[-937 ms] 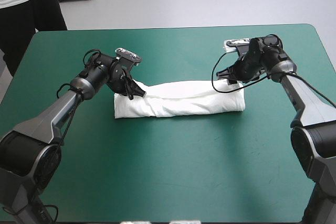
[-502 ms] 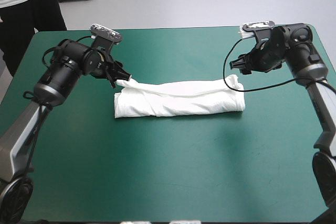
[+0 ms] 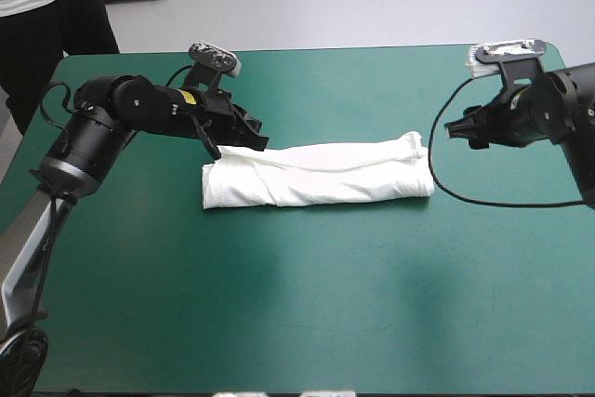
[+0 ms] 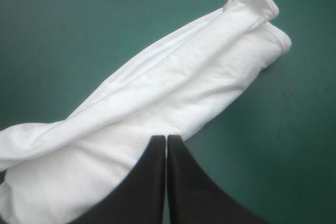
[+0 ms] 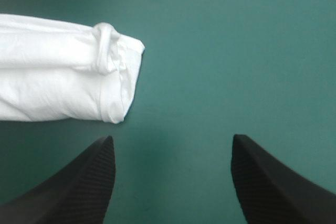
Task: Fold the cloth
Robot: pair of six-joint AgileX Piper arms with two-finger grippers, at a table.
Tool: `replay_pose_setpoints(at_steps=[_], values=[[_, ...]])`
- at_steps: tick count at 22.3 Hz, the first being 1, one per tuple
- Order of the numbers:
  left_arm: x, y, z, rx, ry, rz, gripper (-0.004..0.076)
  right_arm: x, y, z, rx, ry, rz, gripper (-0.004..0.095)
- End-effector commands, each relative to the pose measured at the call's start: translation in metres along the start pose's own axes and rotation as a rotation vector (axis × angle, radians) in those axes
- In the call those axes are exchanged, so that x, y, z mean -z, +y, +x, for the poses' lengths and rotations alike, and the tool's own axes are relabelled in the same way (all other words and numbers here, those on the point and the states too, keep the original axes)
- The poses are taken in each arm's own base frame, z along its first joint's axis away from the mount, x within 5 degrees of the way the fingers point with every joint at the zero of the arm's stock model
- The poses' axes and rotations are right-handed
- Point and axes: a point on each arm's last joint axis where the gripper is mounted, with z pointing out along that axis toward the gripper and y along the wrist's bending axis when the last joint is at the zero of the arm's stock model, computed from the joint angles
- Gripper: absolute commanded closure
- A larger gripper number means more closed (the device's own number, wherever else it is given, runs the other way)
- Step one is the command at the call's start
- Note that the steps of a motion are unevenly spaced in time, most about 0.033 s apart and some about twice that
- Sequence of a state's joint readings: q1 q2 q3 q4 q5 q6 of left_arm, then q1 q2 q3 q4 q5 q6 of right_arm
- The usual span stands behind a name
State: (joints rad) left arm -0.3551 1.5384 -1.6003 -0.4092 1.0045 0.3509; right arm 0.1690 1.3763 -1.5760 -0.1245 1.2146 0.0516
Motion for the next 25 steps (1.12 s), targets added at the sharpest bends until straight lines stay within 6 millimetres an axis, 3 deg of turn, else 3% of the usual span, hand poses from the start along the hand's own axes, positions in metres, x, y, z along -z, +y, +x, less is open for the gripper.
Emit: replay_pose_setpoints(at_steps=[1,7,14,19,21,25], values=[[-0.013,-0.004,-0.014,0.007,-0.083,0.083,0.0734,0.014,-0.007,0.012,-0.02,-0.057,0.039,0.03],[-0.091,-0.009,-0.005,-0.007,0.055,0.138,0.0734,-0.012,-0.002,0.003,-0.04,-0.036,-0.008,0.03],[-0.16,-0.002,-0.007,-0.023,0.164,0.142,0.0734,-0.08,-0.02,-0.01,-0.193,0.032,-0.28,0.0298],[-0.189,0.005,0.002,0.011,0.227,0.145,0.0734,-0.116,-0.016,-0.01,-0.211,0.107,-0.371,0.0298],[-0.201,0.008,0.009,0.019,0.256,0.146,0.0734,-0.14,-0.013,-0.009,-0.216,0.154,-0.42,0.0298],[-0.208,0.009,0.013,0.024,0.274,0.148,0.0734,-0.165,-0.01,-0.006,-0.238,0.205,-0.447,0.0298]])
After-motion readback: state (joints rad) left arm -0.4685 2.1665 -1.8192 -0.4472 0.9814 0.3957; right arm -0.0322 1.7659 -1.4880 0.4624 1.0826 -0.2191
